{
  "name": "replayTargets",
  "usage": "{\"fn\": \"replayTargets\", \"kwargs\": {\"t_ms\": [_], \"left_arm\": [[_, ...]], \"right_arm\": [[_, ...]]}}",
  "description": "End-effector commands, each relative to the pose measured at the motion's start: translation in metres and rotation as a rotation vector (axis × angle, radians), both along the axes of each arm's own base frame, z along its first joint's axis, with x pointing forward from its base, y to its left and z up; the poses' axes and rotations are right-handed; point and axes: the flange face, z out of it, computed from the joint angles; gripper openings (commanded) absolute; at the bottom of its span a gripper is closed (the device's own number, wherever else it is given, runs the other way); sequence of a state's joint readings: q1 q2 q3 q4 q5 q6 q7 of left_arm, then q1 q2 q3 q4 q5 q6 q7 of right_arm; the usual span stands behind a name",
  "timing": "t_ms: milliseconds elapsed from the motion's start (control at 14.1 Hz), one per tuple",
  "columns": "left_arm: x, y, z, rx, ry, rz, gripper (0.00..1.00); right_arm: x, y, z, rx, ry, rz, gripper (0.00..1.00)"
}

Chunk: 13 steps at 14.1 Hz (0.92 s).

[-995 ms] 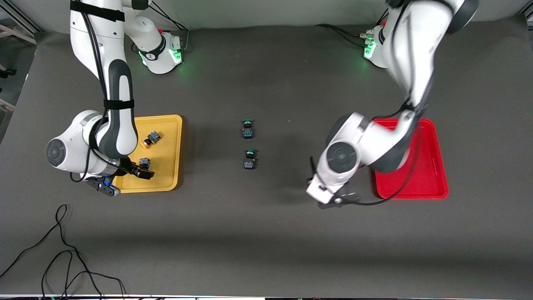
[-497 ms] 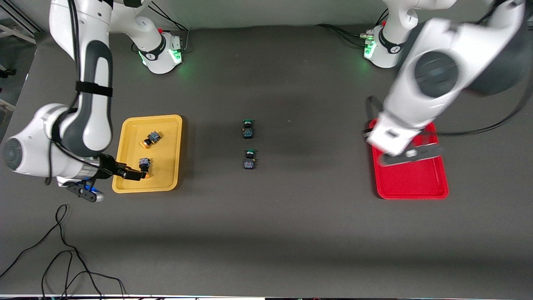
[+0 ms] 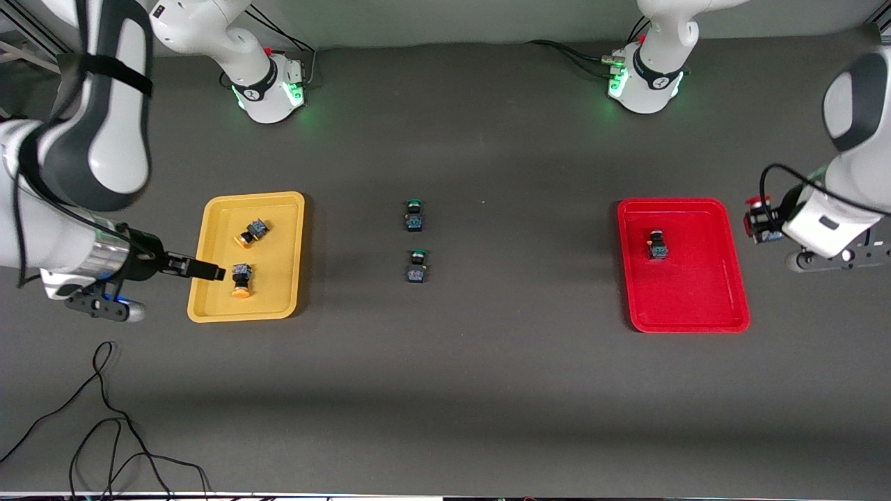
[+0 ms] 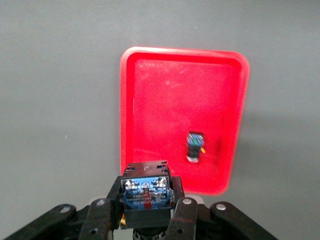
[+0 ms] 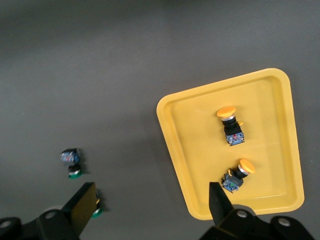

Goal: Place red and yellow buttons in trays
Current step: 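Carry the red button to the red tray while the right gripper withdraws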

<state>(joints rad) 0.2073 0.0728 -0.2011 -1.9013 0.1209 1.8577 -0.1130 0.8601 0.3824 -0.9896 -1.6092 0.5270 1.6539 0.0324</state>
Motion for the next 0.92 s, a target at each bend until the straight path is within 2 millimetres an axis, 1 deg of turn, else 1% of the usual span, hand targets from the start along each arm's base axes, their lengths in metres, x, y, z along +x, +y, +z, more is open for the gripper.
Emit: {"fn": "replayTargets", "kwargs": {"t_ms": [0,71,142,284,355,426,497,568,639,710,781,852], "left_arm": [[-0.022,0.005,-0.083,-0.028,-0.048,-0.016,0.02],[-0.024,0.008,-0.112,-0.04,-0.067,-0.016,0.02],[-0.025,0.008,-0.137,-0.052,-0.071,-0.018,0.02],[-0.02,0.014,-0.184,-0.075,-0.061,-0.011,0.02],[-0.017,0.013,-0.207,-0.089,-0.077,-0.013,0.03],[-0.014,0.013,-0.227,-0.101,-0.098,-0.014,0.04],[-0.012,0.019,-0.24,-0.107,-0.123,-0.008,0.05],[-0.013,0.023,-0.249,-0.112,-0.127,-0.004,0.06],[-0.013,0.022,-0.252,-0.114,-0.125,-0.003,0.12],[-0.013,0.022,-0.251,-0.114,-0.124,-0.003,0.31],[-0.012,0.022,-0.249,-0.112,-0.124,-0.005,0.71],[-0.01,0.023,-0.244,-0.11,-0.133,-0.005,0.99]], "right_arm": [[-0.013,-0.016,0.023,0.042,-0.002,0.028,1.0],[-0.015,-0.02,0.029,0.036,-0.011,0.048,1.0],[-0.018,-0.024,0.037,0.012,-0.023,0.073,1.0],[-0.026,-0.019,0.051,-0.036,-0.043,0.12,1.0],[-0.03,-0.019,0.057,-0.052,-0.05,0.132,1.0],[-0.036,-0.014,0.061,-0.069,-0.054,0.153,1.0],[-0.046,-0.013,0.068,-0.089,-0.063,0.172,1.0],[-0.059,-0.012,0.071,-0.1,-0.083,0.188,1.0],[-0.074,-0.008,0.071,-0.107,-0.111,0.2,1.0],[-0.089,-0.003,0.07,-0.13,-0.132,0.221,1.0],[-0.095,-0.008,0.071,-0.136,-0.148,0.214,1.0],[-0.095,-0.014,0.071,-0.136,-0.15,0.214,1.0]]}}
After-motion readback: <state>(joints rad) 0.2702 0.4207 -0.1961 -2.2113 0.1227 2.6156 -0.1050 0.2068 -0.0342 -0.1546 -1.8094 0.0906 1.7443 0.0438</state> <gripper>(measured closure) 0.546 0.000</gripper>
